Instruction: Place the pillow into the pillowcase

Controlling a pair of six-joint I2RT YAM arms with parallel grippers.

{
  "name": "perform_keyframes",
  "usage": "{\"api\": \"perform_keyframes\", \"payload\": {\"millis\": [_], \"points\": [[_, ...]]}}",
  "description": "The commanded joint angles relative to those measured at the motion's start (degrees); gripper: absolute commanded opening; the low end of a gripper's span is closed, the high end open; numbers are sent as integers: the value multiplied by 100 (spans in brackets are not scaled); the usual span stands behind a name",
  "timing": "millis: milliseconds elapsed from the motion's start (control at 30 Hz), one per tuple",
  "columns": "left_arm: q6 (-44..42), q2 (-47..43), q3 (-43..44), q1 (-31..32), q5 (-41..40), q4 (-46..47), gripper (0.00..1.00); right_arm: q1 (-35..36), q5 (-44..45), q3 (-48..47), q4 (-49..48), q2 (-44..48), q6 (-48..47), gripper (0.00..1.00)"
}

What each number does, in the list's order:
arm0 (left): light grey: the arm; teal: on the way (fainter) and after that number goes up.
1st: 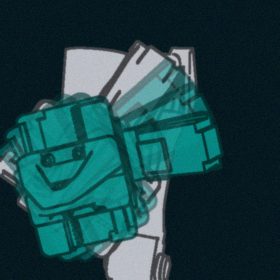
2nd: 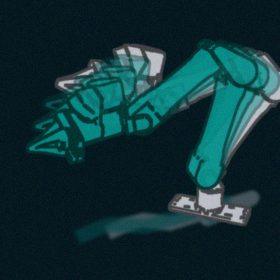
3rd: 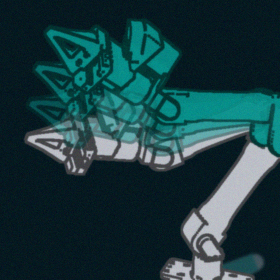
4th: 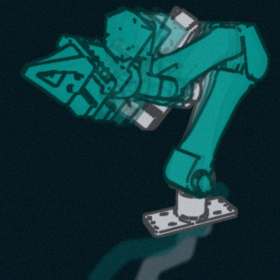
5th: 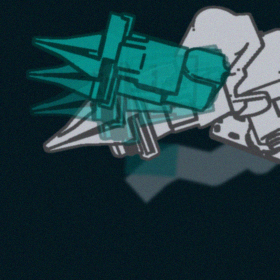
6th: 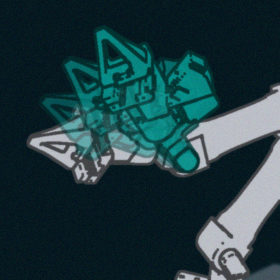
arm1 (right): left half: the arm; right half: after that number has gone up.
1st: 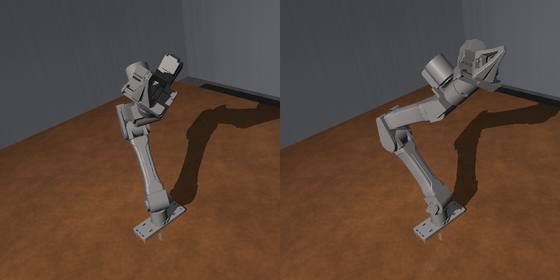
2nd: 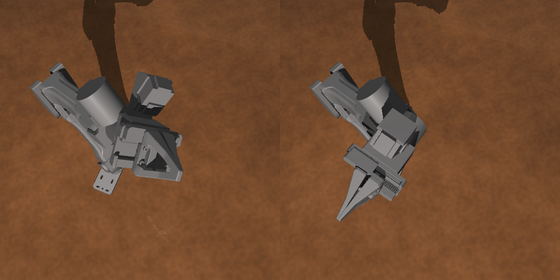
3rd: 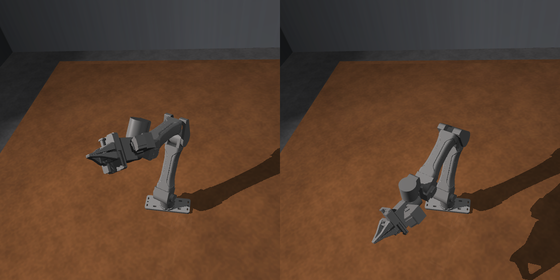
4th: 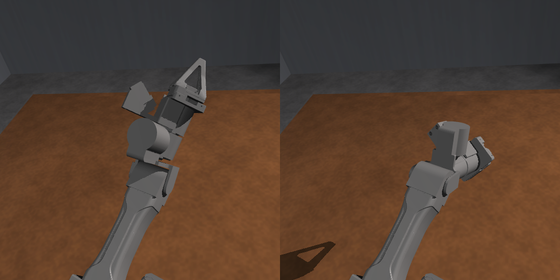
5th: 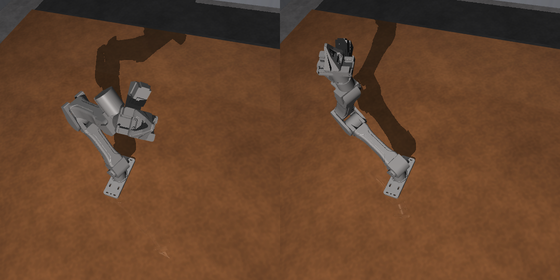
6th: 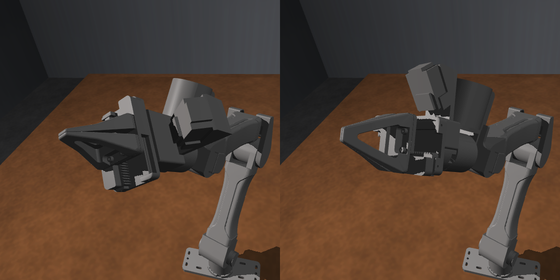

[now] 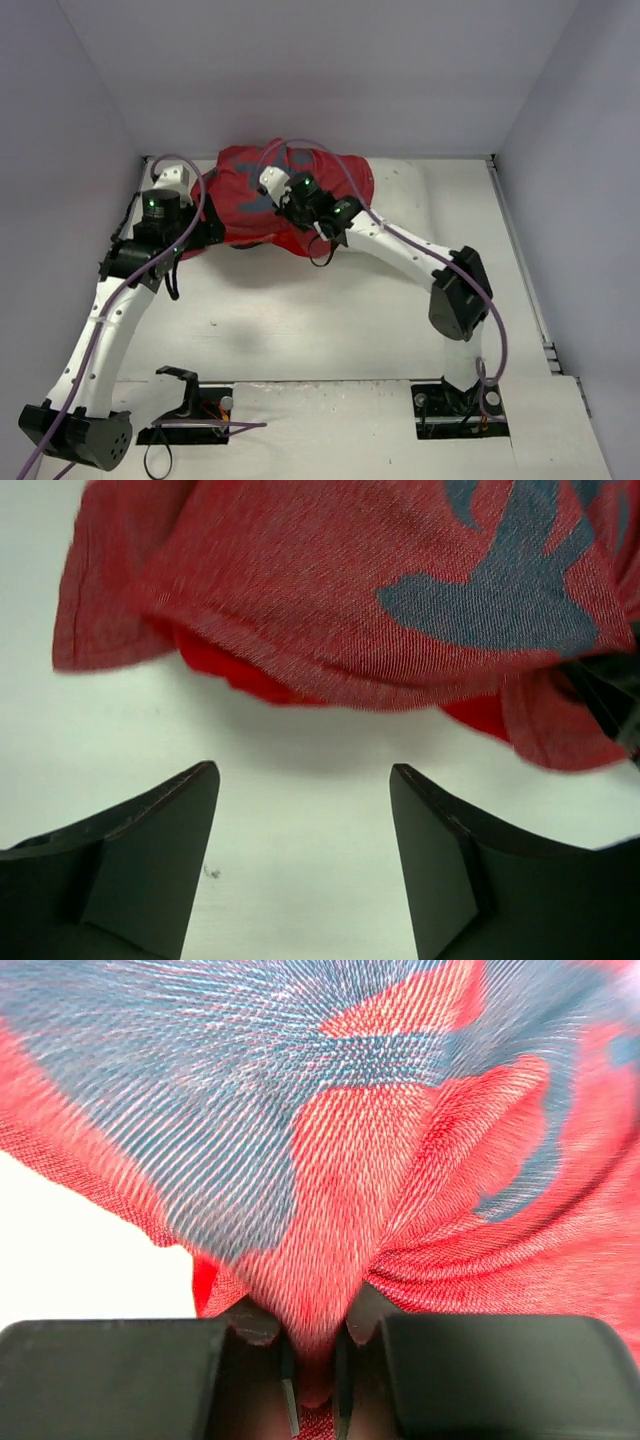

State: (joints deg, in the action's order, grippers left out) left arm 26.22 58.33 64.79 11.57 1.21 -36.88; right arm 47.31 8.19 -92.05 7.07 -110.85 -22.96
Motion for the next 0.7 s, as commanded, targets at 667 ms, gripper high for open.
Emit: {"api": "perform_keyframes", "payload": {"millis": [667], "points": [[-1251,2745,3909,73,-68,-117,65,-2321,-4334,-2617,436,-402,4863,7]]}}
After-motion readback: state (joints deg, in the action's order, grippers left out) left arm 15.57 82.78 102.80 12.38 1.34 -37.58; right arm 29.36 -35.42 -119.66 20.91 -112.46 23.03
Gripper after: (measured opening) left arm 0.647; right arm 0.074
